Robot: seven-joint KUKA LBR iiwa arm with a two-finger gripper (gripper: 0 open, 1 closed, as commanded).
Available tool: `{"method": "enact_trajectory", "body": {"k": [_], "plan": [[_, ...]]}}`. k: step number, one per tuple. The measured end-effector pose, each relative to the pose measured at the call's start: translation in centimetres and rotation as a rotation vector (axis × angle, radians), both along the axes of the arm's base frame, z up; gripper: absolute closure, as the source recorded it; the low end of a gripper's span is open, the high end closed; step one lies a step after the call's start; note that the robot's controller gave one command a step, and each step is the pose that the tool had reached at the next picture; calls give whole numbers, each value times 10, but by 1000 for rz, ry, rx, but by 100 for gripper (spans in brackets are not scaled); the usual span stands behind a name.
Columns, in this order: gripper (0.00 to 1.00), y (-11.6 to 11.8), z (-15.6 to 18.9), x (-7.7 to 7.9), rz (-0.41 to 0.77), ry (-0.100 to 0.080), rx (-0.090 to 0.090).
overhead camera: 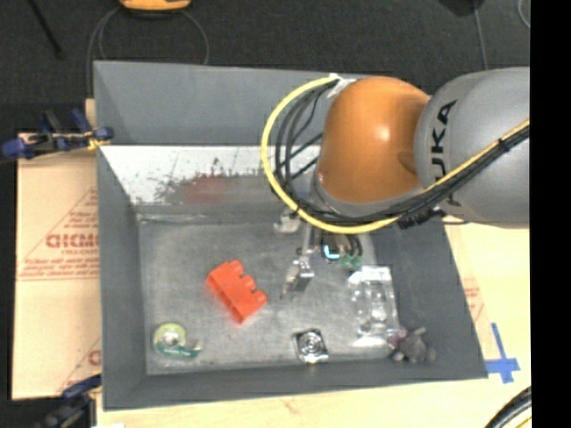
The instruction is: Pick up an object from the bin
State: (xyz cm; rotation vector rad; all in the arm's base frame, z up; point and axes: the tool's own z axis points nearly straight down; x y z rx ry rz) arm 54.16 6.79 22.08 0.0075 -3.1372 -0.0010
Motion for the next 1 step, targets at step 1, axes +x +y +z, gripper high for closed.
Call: {"method": "enact_trajectory", "body": {"k": [1], "plan": [[0,55,-137,8,-118,-12,1]]}}
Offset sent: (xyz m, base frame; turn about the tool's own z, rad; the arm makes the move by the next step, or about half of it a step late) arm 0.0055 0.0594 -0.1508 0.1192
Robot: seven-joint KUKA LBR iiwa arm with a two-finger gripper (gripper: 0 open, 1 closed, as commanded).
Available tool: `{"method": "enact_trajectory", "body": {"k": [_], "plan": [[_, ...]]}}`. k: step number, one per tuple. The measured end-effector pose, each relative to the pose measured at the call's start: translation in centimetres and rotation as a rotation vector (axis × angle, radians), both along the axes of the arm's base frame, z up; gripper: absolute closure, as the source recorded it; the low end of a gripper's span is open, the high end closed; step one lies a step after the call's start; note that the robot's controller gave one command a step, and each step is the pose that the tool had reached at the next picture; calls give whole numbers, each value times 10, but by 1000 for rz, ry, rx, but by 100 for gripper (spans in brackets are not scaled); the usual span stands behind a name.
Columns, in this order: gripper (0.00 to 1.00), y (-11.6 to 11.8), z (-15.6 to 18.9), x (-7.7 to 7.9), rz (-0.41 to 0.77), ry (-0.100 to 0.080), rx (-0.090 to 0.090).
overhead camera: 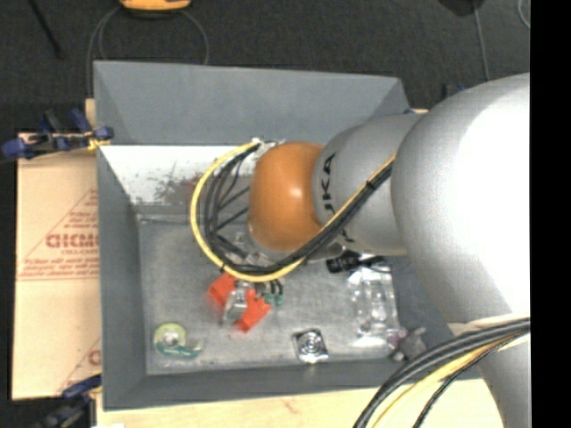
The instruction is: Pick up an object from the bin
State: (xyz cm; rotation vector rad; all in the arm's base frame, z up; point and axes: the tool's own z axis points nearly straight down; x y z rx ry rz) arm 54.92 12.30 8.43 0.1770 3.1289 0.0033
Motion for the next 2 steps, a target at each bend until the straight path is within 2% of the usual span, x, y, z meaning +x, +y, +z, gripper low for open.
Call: {"method": "enact_trajectory", "body": {"k": [1,2], "plan": [[0,-42,17,17,-268,4,0],[0,-49,31,7,-306,6,1]]}}
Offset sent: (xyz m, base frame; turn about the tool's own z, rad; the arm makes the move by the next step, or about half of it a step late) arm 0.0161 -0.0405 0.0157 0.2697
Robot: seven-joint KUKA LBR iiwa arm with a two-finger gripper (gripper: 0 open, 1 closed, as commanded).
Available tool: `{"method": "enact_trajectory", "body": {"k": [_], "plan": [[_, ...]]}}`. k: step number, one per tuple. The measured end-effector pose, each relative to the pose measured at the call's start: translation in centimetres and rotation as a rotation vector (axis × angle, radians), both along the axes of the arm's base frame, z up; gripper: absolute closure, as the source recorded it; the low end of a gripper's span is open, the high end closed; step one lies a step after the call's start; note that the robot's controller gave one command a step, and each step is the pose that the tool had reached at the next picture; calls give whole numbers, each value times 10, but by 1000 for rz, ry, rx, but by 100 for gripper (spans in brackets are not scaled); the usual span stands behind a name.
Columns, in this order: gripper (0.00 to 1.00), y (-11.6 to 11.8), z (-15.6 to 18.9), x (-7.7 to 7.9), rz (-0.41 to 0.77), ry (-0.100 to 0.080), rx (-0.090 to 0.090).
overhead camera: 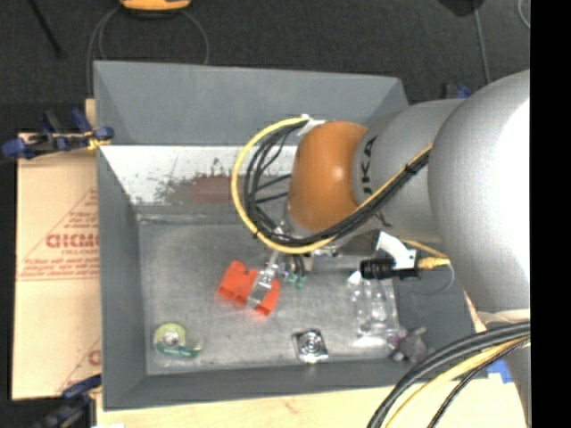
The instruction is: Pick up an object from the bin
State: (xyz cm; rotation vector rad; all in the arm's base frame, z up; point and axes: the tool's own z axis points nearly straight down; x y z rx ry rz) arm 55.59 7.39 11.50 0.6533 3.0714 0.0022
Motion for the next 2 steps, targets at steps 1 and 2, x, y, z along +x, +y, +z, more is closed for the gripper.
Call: {"method": "enact_trajectory", "body": {"k": [1,2], "plan": [[0,4,-31,-7,-55,-5,1],[0,4,-37,-16,-174,-18,6]]}}
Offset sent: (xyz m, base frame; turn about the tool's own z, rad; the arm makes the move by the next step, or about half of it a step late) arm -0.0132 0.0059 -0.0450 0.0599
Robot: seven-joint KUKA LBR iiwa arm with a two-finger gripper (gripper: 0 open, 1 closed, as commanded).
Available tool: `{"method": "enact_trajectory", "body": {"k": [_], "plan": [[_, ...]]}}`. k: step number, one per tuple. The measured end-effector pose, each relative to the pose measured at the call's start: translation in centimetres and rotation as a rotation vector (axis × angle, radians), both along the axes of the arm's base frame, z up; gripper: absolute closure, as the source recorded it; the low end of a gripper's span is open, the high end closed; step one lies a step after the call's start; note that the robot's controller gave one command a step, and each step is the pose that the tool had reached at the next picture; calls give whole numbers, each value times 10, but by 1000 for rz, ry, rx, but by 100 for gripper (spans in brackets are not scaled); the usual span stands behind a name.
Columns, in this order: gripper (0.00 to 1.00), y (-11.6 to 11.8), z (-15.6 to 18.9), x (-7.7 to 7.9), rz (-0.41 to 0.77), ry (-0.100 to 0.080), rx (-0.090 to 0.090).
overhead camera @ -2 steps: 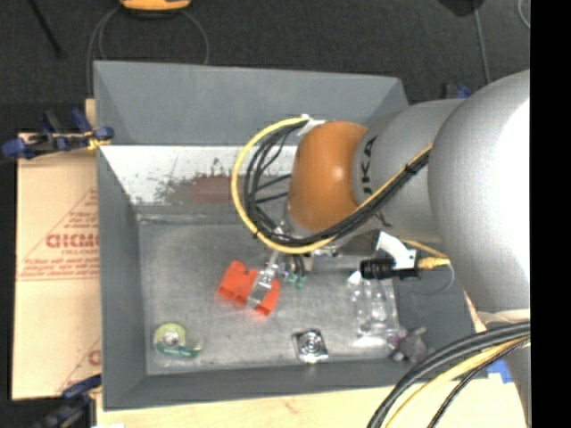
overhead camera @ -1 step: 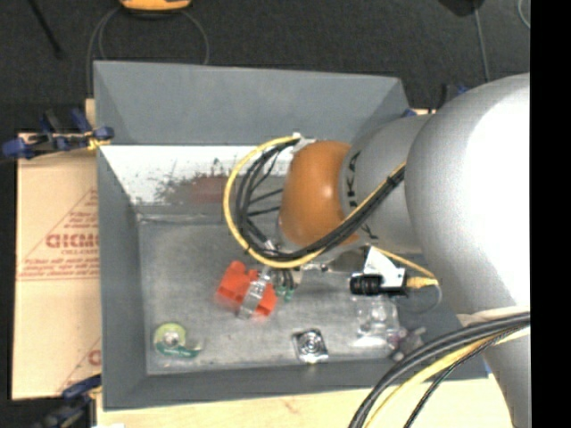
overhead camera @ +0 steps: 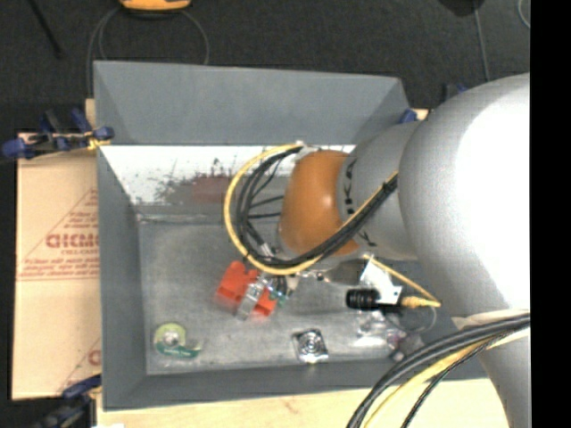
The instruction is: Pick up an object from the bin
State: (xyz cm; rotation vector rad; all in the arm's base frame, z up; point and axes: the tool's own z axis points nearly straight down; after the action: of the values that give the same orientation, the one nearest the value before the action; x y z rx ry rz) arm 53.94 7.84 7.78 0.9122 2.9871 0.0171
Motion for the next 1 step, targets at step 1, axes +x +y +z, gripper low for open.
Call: {"method": "enact_trajectory", "body": {"k": [1], "plan": [[100,1,2,0,-1,4,2]]}}
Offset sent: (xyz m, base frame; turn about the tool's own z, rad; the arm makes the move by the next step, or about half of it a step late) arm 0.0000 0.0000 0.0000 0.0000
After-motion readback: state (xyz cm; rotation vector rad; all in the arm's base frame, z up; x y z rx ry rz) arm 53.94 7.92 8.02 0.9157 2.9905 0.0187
